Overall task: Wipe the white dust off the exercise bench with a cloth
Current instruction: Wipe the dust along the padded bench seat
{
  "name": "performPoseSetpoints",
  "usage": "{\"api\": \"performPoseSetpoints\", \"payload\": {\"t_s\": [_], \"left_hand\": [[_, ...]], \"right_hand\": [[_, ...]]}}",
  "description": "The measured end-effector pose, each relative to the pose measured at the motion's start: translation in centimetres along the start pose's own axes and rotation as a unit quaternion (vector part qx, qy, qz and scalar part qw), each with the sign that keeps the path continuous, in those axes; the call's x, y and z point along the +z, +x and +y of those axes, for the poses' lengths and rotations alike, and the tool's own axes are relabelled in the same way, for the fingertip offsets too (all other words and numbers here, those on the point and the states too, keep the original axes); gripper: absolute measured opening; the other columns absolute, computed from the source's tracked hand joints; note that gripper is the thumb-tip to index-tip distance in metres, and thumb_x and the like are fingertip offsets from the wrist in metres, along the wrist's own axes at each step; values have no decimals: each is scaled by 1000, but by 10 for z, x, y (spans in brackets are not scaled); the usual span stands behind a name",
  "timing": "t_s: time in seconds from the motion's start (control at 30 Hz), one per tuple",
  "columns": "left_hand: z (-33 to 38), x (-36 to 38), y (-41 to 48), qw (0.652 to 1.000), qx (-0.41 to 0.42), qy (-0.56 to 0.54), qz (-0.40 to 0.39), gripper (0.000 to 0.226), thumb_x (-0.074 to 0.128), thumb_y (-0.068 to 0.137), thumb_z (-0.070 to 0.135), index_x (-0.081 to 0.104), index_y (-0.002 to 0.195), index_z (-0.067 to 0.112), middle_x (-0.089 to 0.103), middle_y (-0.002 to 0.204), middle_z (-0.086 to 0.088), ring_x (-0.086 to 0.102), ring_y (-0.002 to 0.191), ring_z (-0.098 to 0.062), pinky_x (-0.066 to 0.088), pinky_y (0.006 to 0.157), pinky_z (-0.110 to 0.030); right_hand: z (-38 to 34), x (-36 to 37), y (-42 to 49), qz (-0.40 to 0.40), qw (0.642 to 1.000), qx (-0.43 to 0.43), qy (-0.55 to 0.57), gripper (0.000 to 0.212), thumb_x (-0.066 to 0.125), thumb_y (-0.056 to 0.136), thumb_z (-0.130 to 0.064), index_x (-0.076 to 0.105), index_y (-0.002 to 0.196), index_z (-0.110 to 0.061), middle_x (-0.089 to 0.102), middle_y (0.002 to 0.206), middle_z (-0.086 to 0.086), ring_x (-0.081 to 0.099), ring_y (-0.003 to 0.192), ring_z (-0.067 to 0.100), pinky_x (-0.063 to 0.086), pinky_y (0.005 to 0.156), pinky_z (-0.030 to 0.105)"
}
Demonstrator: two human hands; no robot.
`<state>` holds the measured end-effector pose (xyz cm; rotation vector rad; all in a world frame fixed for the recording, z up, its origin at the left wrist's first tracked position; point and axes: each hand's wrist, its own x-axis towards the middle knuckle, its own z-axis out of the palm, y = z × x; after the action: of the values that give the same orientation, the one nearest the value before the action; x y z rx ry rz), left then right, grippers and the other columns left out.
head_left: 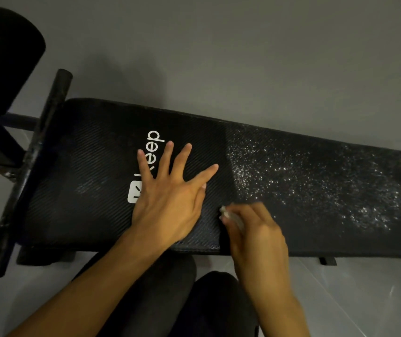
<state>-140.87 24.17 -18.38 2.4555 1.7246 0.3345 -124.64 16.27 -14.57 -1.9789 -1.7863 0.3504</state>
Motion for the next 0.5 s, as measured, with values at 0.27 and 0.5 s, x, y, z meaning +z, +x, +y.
{"api": "performPoseSetpoints", "payload": {"t_s": [0.27, 0.5], "left_hand": [[-2, -3, -3, 1000, 24, -13, -11, 49, 25, 104, 51, 39, 151, 51, 23, 168, -14, 8, 158, -38, -3, 118, -76], [5, -11, 1, 995, 85, -6, -48, 52, 29, 102, 56, 44, 151, 46, 28, 167, -13, 15, 157, -37, 9, 118, -76]], "right_hand": [[4, -2, 2, -4, 1000, 1, -13, 21, 59, 97, -37, 69, 112, -26, 59, 107, -8, 68, 80, 23, 56, 63, 45], [6, -8, -2, 11, 999, 42, -17, 20, 58, 96, -38, 69, 110, -27, 59, 105, -7, 68, 78, 25, 56, 59, 45]]}}
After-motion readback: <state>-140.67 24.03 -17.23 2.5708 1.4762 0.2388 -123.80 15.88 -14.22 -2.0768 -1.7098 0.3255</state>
